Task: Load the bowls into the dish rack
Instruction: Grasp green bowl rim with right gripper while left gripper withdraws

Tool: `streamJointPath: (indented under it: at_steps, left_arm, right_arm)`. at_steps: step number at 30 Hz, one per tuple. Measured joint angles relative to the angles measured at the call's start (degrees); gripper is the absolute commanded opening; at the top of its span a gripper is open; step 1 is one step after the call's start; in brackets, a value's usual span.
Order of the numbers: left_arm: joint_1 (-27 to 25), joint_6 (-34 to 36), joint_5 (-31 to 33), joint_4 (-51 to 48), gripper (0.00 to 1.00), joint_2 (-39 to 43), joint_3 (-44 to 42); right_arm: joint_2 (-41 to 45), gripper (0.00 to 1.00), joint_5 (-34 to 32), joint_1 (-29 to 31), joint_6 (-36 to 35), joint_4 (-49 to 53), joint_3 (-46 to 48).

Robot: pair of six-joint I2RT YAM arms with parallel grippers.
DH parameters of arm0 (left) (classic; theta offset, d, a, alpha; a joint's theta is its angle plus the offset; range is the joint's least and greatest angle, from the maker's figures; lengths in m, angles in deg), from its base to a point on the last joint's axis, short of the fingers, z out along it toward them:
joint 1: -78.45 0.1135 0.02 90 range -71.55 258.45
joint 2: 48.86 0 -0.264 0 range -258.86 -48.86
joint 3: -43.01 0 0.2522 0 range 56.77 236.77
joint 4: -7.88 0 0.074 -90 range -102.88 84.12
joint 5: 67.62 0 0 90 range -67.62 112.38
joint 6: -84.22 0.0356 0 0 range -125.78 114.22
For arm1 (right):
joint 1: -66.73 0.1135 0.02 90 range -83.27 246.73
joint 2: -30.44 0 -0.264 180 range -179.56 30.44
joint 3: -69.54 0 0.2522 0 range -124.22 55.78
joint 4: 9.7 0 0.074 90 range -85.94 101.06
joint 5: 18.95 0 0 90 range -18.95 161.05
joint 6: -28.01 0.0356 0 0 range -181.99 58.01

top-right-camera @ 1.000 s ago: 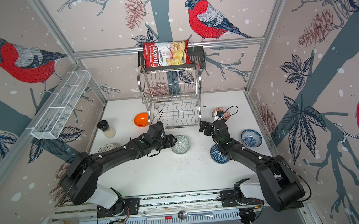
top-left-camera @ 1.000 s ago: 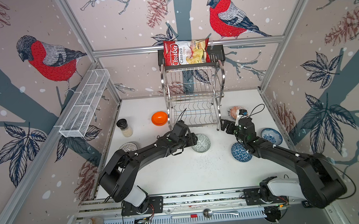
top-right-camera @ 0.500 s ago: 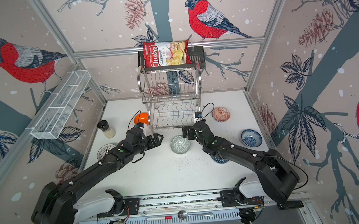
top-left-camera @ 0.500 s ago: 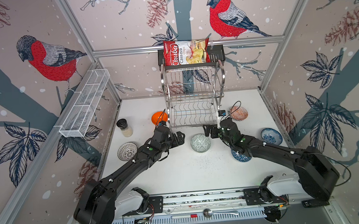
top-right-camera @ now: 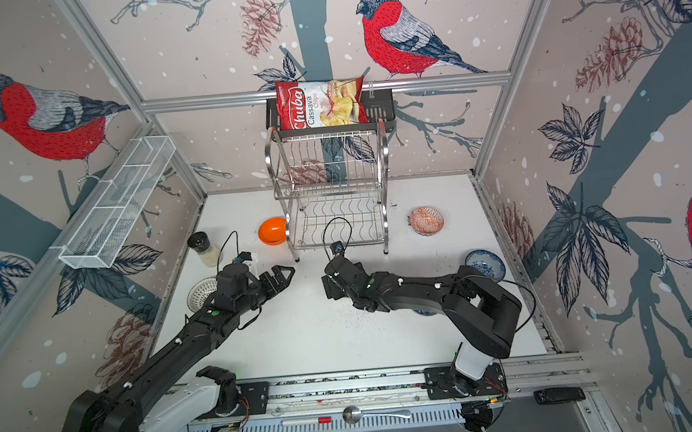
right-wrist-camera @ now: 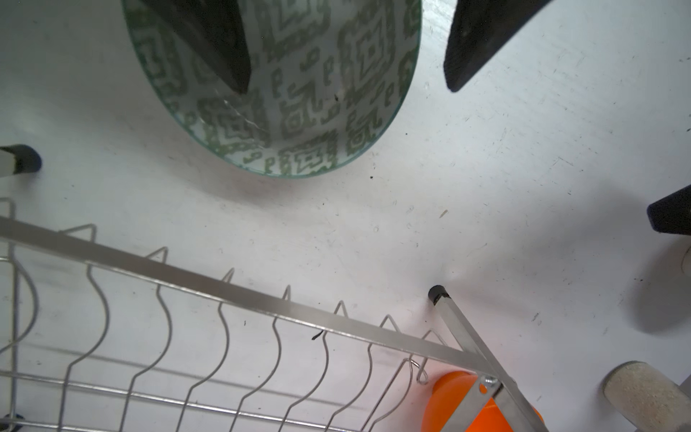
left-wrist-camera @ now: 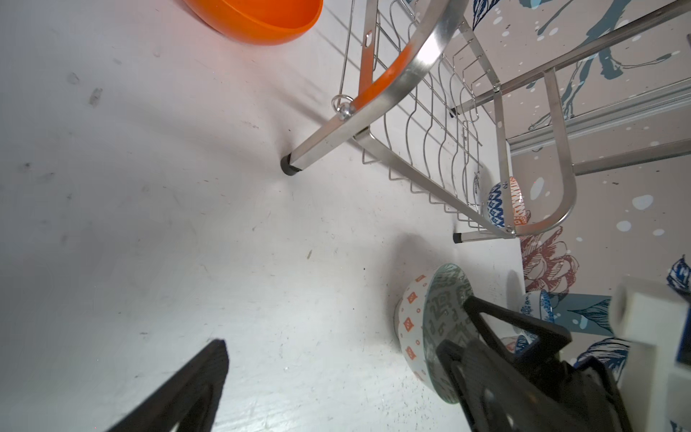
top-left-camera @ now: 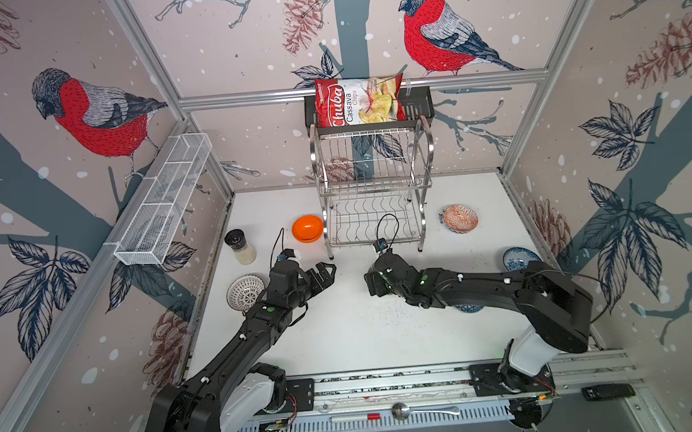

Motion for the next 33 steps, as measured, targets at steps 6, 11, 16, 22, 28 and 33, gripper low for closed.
streamJointPath:
  at_steps: [6,11,16,22,28,33]
  left_arm:
    - [0.3,-1.0,-2.2,2.7,0.98,-0.9,-0.5]
    - [0.5,-1.0,-3.0,3.6,0.98,-1.2,-0.5]
    - [0.5,-1.0,-3.3,3.9,0.98,-1.3,-0.6]
    - [0.6,-1.0,-3.3,4.0,0.98,-1.6,-0.8]
    - [0.6,-1.4,-3.5,4.2,0.98,-2.2,-1.0]
    - [0.6,-1.5,-3.8,4.2,0.98,-2.8,-1.0]
  right_arm:
    - [-3.7,0.64,-1.3,1.4,0.1,1.1,-2.8]
    - [-7.4,0.42,-1.0,2.4,0.2,2.9,-5.2]
    - [-9.3,0.32,-1.4,3.0,0.2,3.9,-6.2]
    - [-9.1,0.20,-2.1,3.1,0.2,4.1,-6.2]
    - [-5.2,0.07,-3.5,3.0,0.1,2.9,-4.1]
    - [-2.2,0.03,0.7,1.9,0.4,1.5,-1.9]
